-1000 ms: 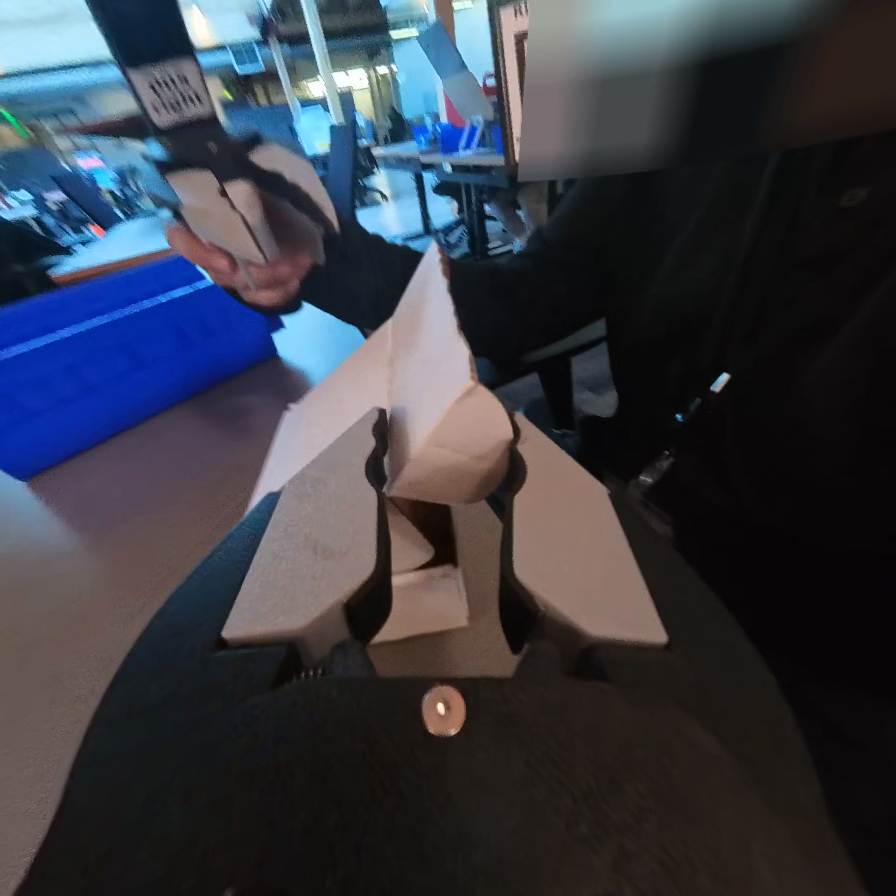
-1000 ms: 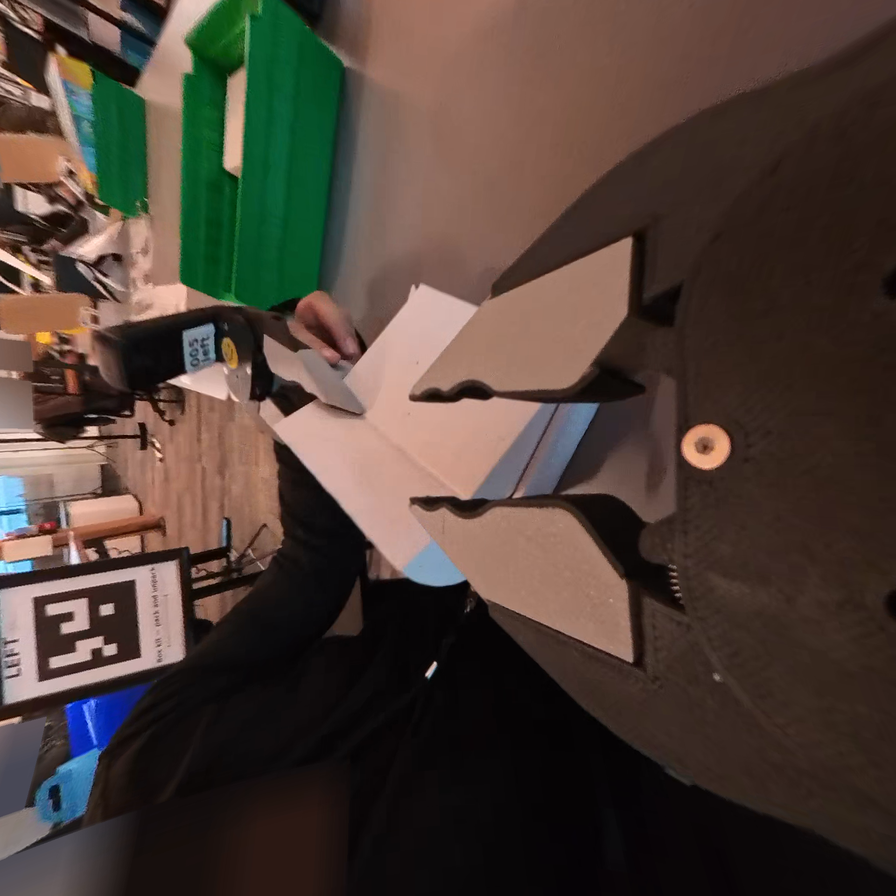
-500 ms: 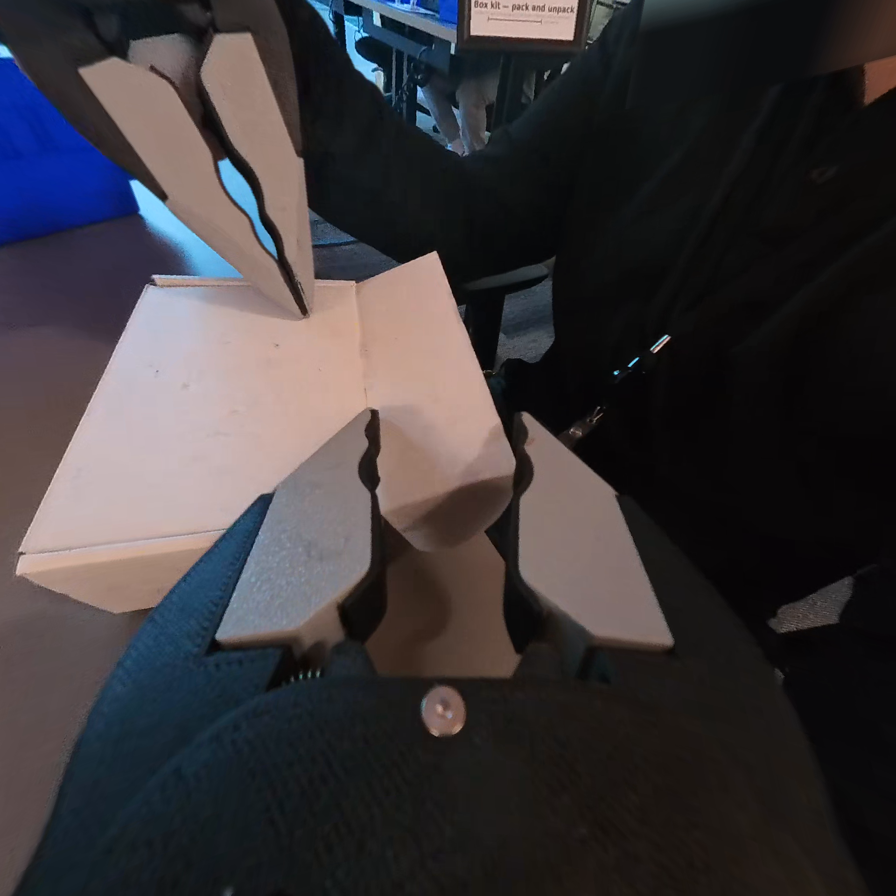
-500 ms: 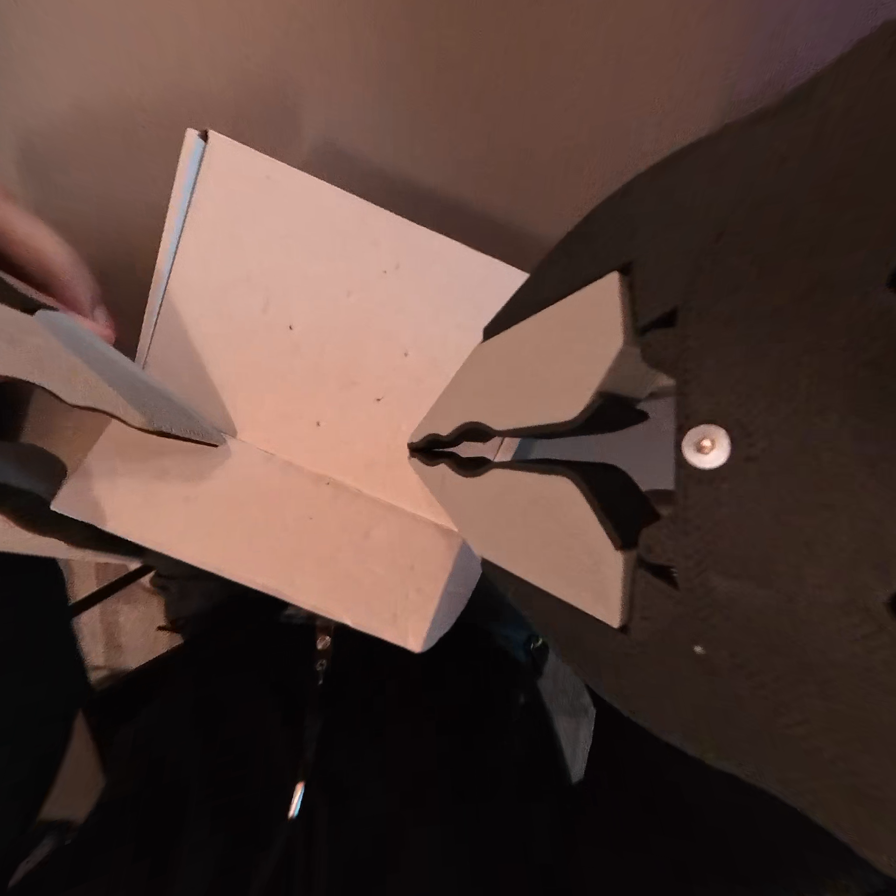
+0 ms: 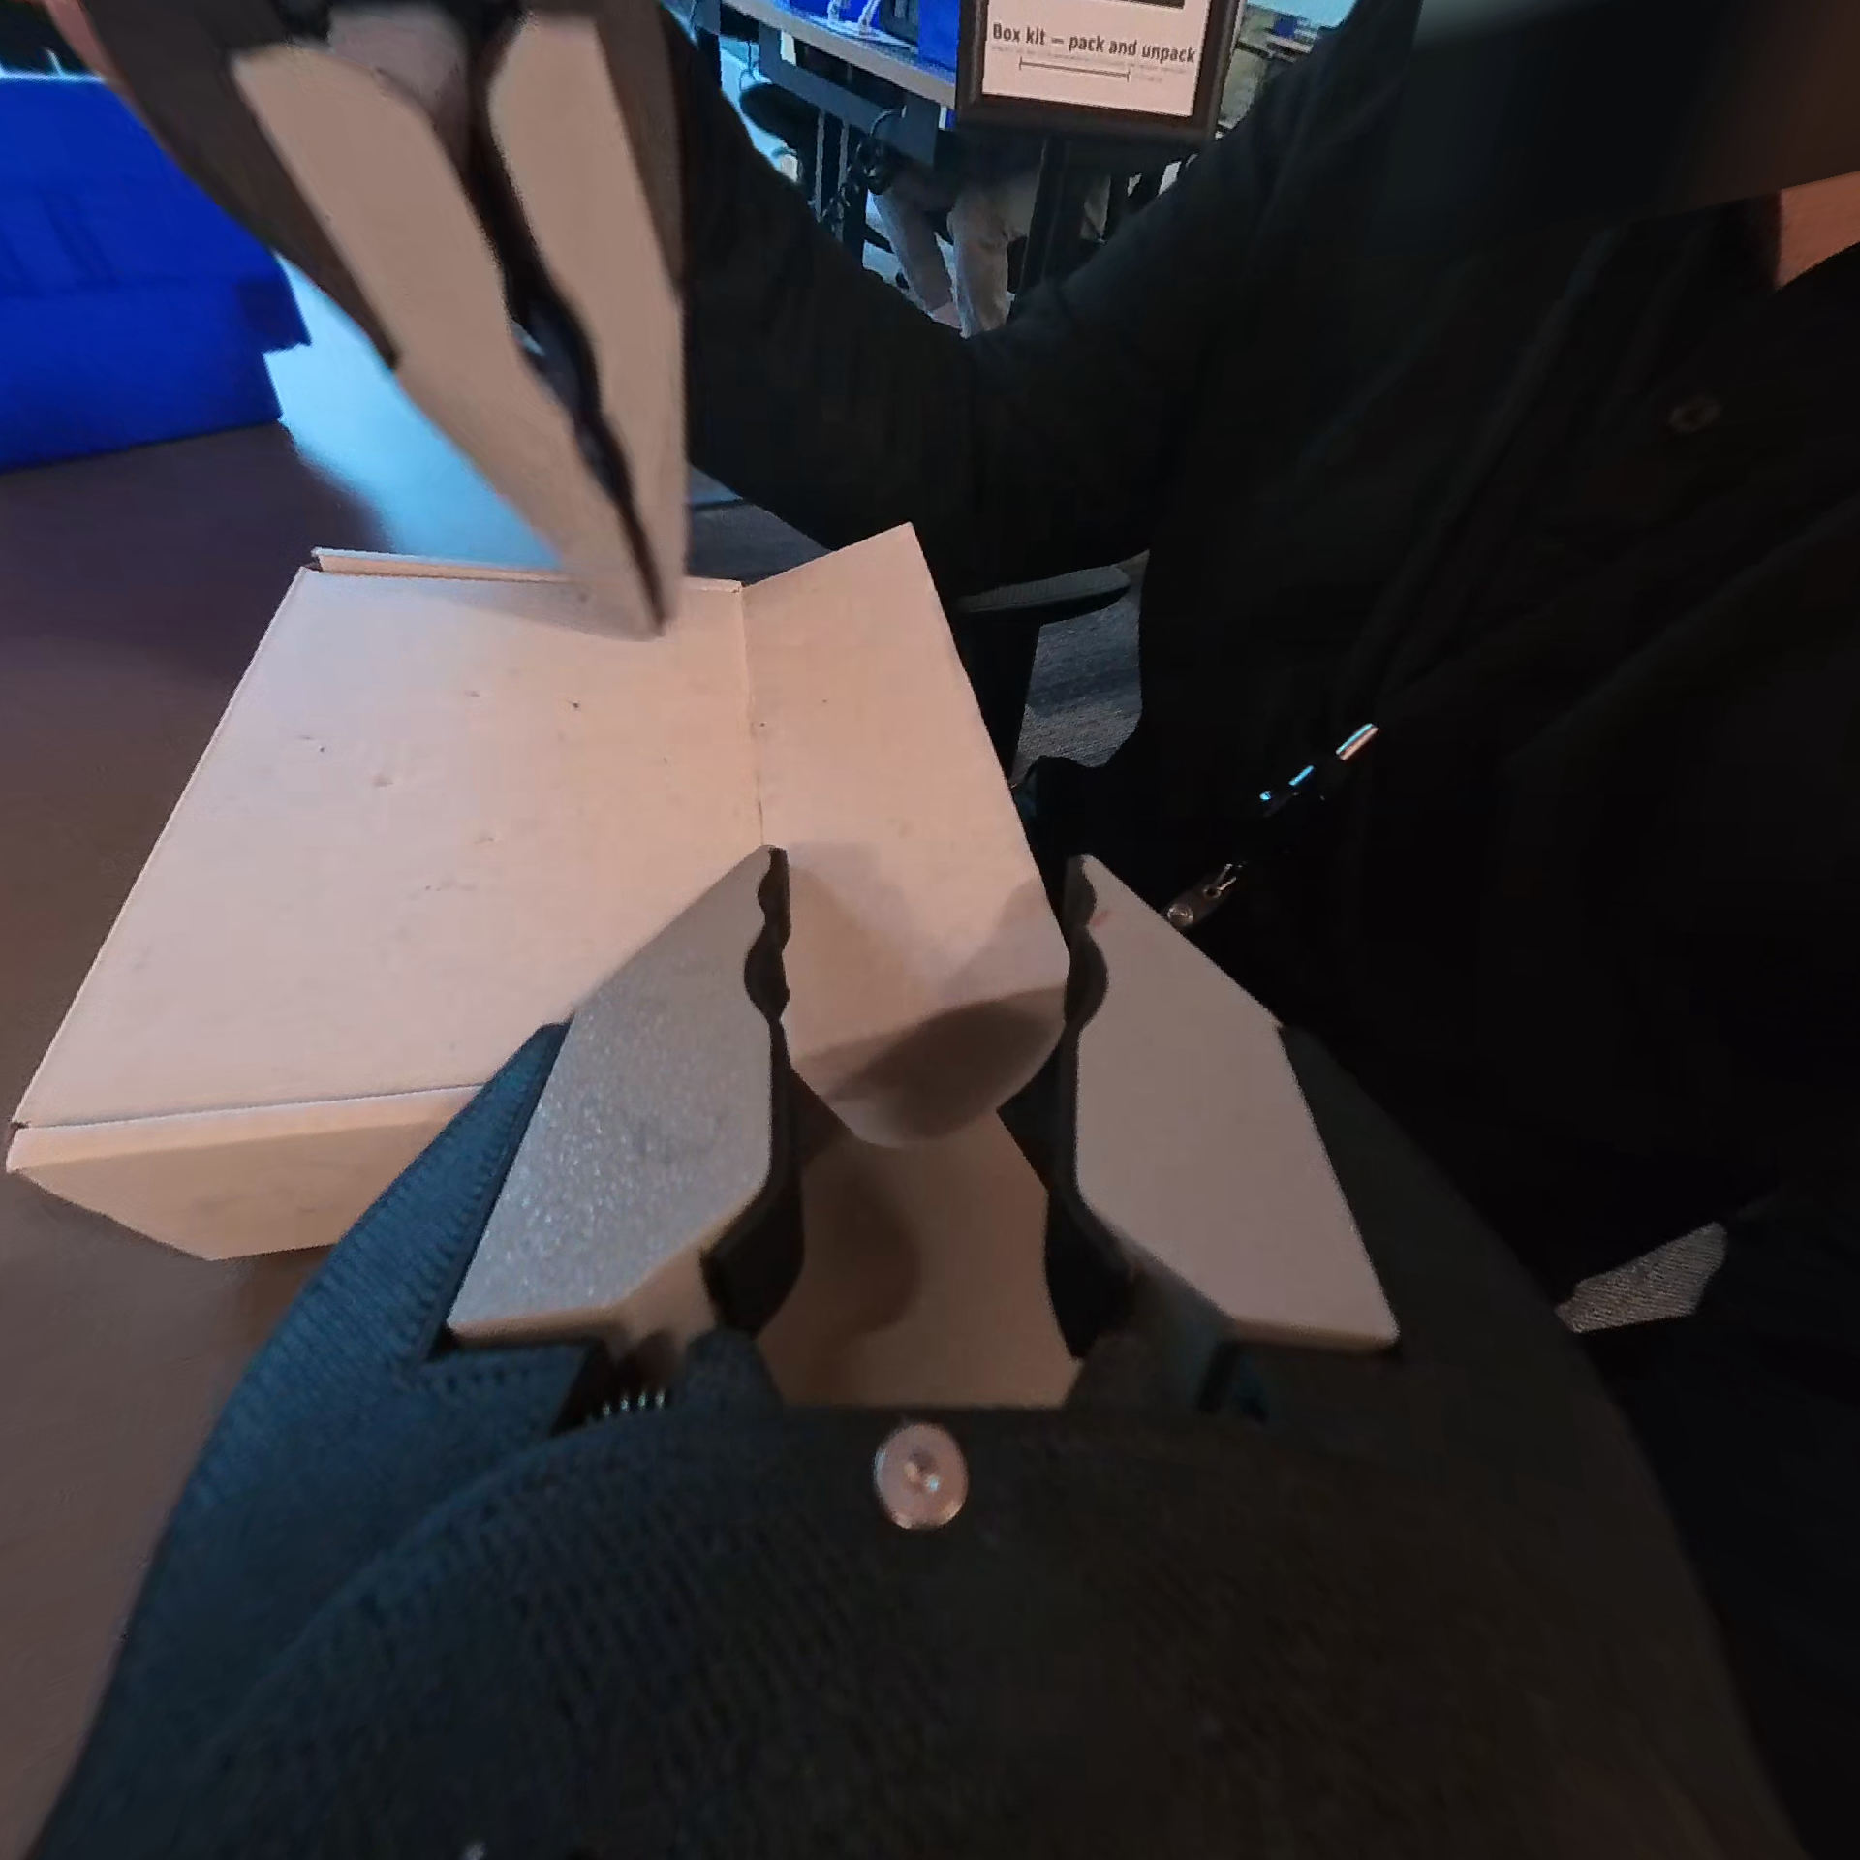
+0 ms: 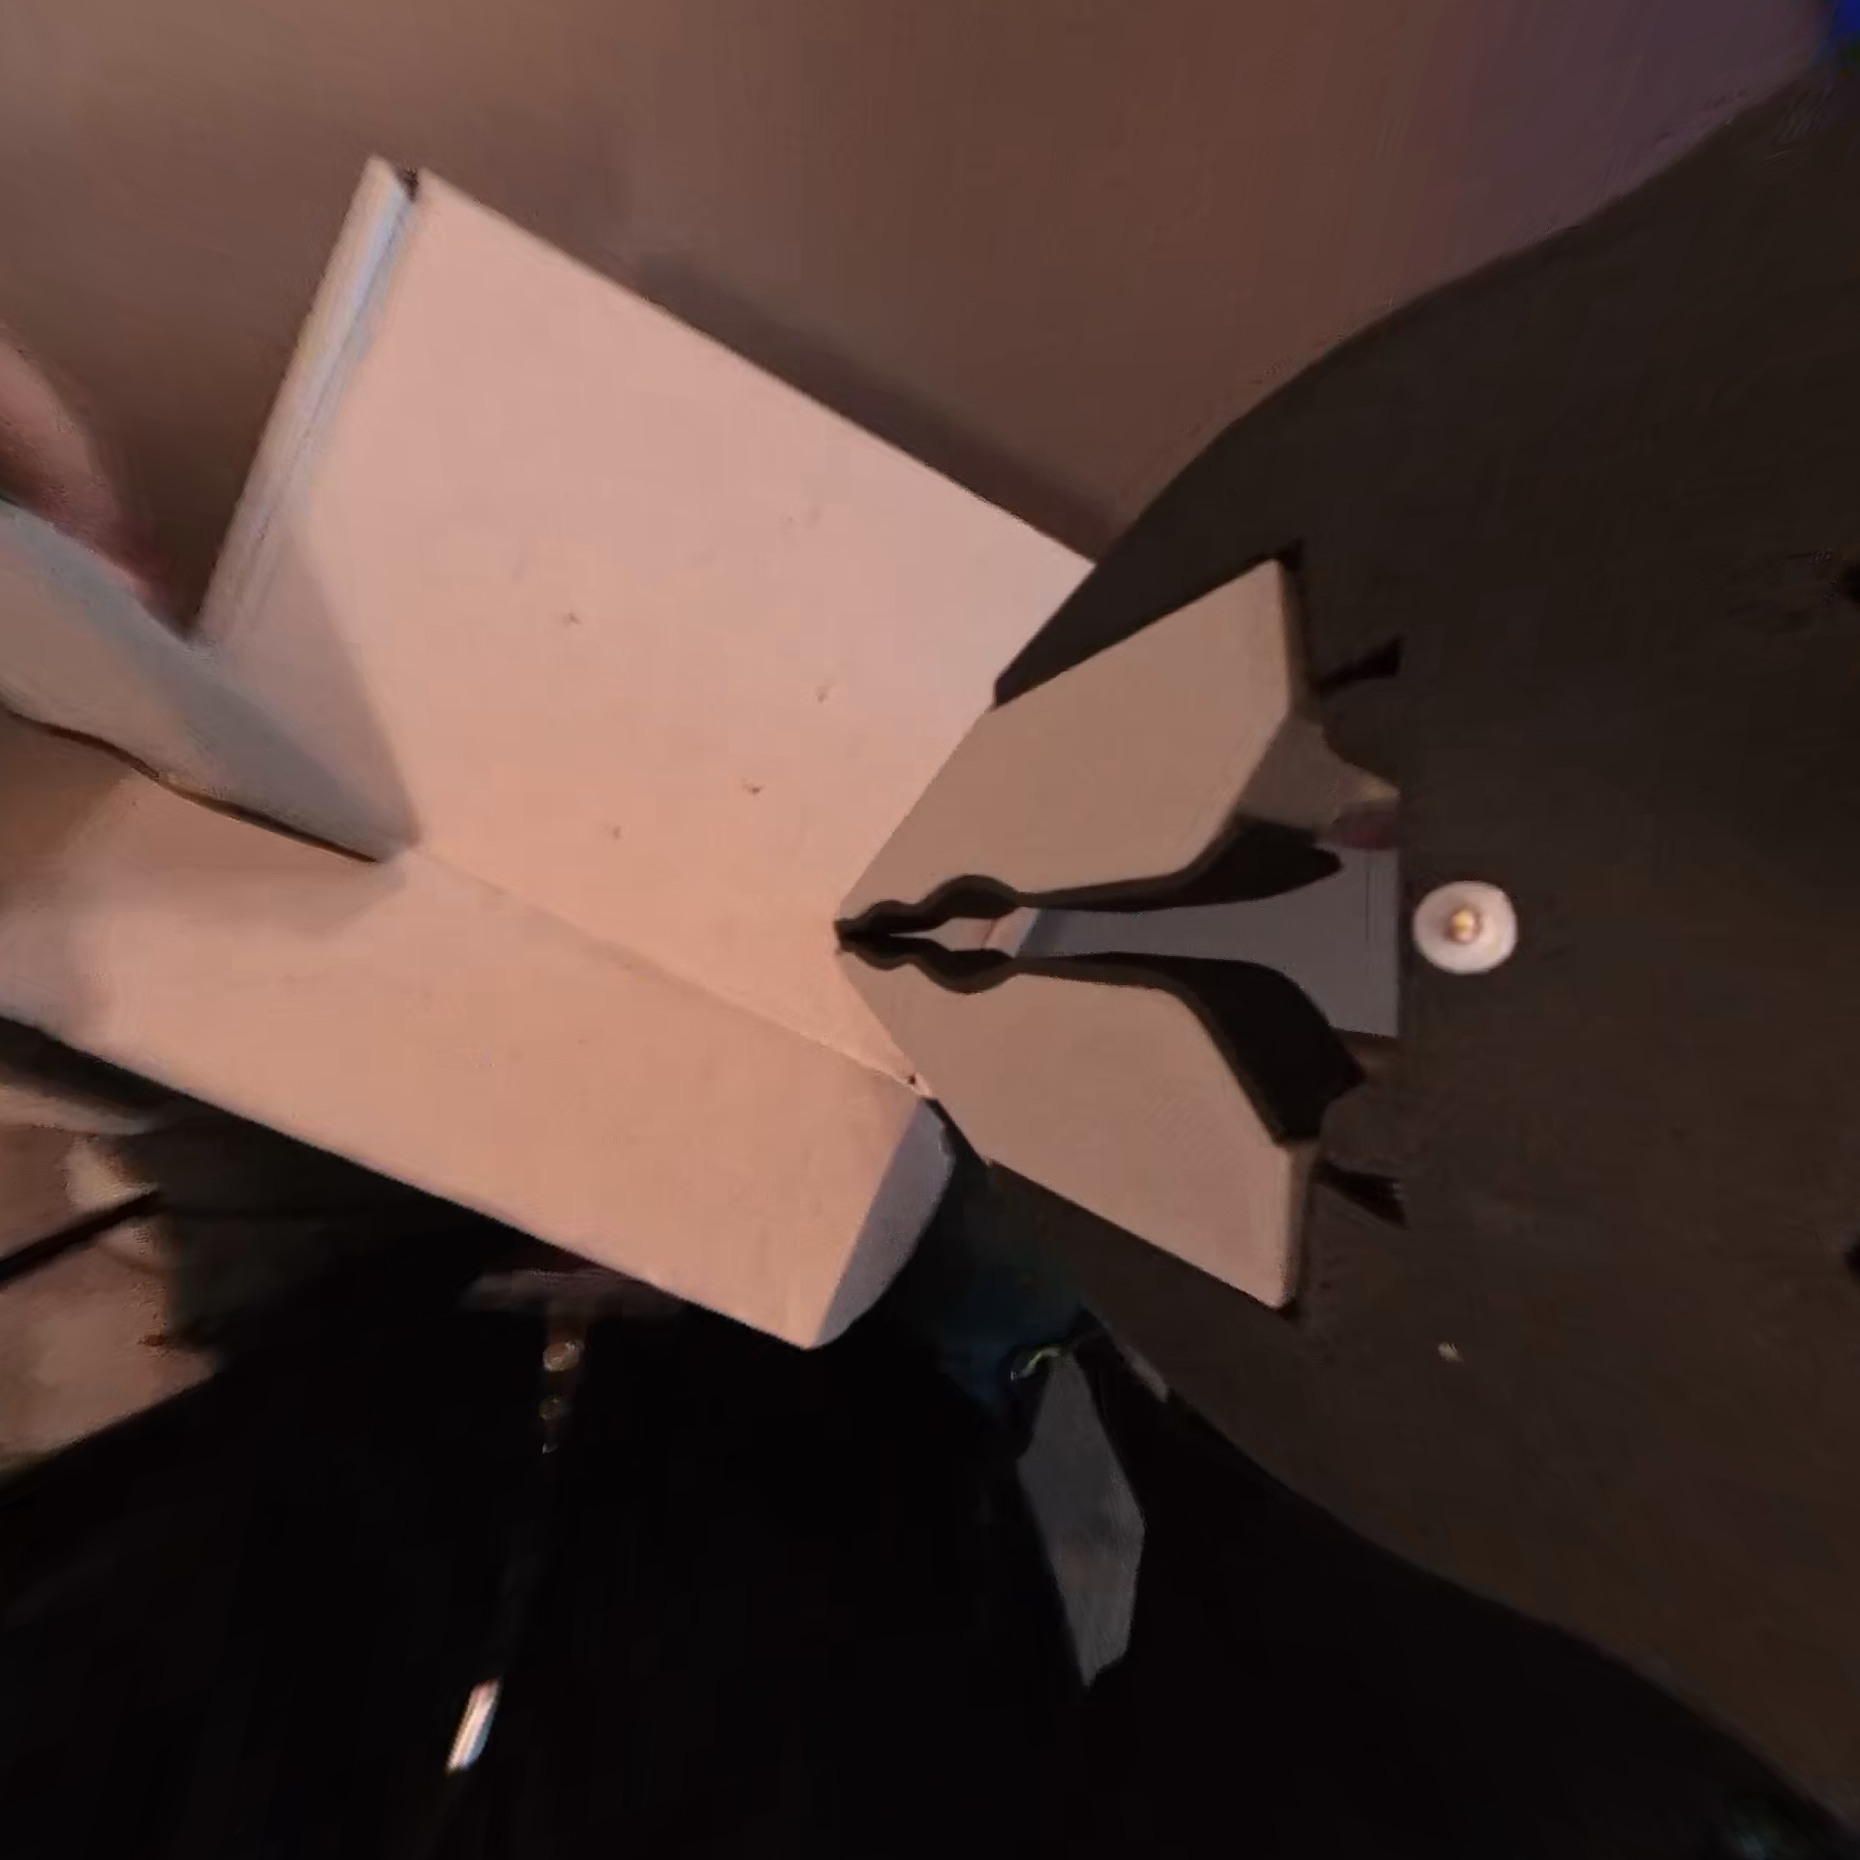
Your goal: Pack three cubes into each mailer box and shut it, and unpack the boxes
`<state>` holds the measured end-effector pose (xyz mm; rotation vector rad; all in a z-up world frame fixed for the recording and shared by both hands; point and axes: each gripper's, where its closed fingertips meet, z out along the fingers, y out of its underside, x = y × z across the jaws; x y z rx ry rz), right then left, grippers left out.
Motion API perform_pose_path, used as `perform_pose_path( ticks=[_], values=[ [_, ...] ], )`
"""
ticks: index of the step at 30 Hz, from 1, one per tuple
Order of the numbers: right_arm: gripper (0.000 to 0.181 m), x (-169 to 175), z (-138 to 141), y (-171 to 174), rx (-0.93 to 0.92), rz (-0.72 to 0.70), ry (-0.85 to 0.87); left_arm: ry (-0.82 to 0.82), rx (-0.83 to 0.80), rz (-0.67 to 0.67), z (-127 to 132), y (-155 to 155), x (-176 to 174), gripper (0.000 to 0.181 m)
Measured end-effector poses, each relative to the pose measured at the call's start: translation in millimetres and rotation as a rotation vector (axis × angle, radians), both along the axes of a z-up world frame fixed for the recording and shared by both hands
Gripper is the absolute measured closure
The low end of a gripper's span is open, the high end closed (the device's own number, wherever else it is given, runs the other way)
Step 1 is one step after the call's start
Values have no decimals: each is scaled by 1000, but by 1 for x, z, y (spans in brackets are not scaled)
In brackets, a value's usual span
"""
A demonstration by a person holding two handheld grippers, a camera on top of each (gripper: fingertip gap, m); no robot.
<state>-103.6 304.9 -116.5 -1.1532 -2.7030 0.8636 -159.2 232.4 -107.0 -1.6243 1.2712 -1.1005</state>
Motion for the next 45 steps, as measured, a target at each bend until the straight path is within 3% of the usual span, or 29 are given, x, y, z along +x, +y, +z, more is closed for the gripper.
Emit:
perform_pose_path(
  ticks=[3, 6, 9, 13, 17, 22, 25, 29, 33, 38, 43, 45],
  values=[
    [181, -5, 0, 5, 8, -47, -26, 12, 24, -3, -1, 0, 0, 128],
    [181, -6, 13, 6, 11, -23, 77, 46, 118, -5, -2, 0, -3, 132],
    [181, -2, 24, 23, 50, -79, 151, -36, 111, -56, 14, -11, -3, 134],
    [181, 26, 8, 51, 135, -116, 99, -154, 88, -105, 34, -22, -8, 134],
    [181, 46, -3, 53, 155, -68, 65, -204, 164, 7, 48, -2, -19, 146],
    [181, 47, -13, 52, 205, -37, 42, -211, 322, 224, 61, 33, -42, 175],
    [181, 46, -25, 52, 226, -25, -21, -95, 353, 351, 47, 54, -55, 181],
    [181, 35, -30, 48, 233, -4, -27, 90, 315, 416, 15, 67, -65, 181],
    [181, 26, -34, 44, 236, 20, -24, 246, 207, 367, -23, 64, -63, 181],
    [181, 17, -39, 67, 326, -70, -29, 229, 169, 289, -24, 52, -54, 181],
    [181, -11, -29, 100, 290, -281, 71, 351, 279, 514, -27, 87, -82, 181],
    [181, -10, -30, 106, 267, -314, 61, 338, 272, 515, -25, 85, -84, 181]
  ],
)
